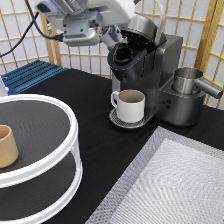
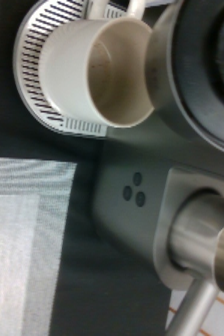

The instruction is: Make coffee

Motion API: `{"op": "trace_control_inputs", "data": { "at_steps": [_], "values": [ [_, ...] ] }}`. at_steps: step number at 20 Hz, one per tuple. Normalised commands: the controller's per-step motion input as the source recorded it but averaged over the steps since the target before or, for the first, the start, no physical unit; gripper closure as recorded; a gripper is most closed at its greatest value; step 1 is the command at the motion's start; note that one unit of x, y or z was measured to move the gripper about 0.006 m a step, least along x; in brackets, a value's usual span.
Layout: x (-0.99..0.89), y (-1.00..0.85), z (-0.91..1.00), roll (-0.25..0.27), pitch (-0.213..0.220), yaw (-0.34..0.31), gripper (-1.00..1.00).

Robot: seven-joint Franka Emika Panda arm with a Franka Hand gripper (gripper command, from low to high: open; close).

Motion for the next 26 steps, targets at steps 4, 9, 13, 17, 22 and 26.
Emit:
{"op": "trace_control_inputs", "data": {
  "at_steps": [4, 9, 13, 17, 22, 26],
  "values": [
    [0.10, 0.28, -0.06, 0.019, 0.072, -0.043, 1.00],
    [0.20, 0.50, -0.02, 0.001, 0.105, -0.062, 1.00],
    [0.20, 0.48, 0.00, -0.001, 0.117, -0.065, 1.00],
    [0.14, 0.22, -0.03, 0.000, 0.115, -0.085, 1.00],
    [0.22, 0.09, -0.02, 0.000, 0.092, -0.123, 1.00],
    [0.16, 0.07, -0.04, 0.000, 0.079, -0.125, 1.00]
  ]
}}
